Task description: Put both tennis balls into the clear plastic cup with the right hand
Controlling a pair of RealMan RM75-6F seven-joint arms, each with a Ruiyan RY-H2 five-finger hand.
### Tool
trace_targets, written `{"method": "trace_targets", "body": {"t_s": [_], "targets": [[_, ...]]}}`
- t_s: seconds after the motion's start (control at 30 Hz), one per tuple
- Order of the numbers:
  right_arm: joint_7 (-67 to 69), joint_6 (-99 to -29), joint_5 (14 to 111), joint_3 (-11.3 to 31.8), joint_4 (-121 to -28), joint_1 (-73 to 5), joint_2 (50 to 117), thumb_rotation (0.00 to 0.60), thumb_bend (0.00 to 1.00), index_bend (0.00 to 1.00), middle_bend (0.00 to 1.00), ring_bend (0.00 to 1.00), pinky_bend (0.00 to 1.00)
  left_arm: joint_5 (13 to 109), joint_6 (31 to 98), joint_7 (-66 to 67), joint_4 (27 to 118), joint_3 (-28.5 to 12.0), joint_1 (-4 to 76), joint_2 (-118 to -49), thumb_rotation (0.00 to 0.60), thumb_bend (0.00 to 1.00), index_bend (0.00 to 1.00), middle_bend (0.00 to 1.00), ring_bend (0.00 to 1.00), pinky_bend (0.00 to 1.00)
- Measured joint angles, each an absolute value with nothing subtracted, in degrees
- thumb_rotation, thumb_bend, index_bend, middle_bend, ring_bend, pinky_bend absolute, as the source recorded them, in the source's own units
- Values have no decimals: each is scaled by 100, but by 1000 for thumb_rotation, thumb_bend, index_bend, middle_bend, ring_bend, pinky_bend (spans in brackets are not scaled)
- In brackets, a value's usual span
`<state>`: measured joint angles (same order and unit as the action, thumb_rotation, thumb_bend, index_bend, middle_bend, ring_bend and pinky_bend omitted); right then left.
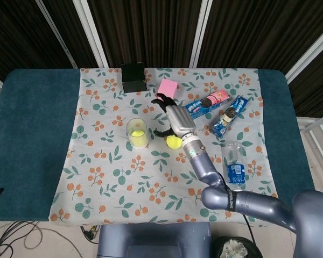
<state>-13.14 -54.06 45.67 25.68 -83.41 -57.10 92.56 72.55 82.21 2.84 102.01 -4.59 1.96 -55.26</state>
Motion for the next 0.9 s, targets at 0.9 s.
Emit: {"method": "trace_targets", "body": {"t_s": [0.9], "targets": [[-582,-5019,5659,1272,-6693,-4954,10020,600,252,216,93,152,156,7137,8185,462,10233,-470,222,-5562,600,32,64,0,0,47]]}}
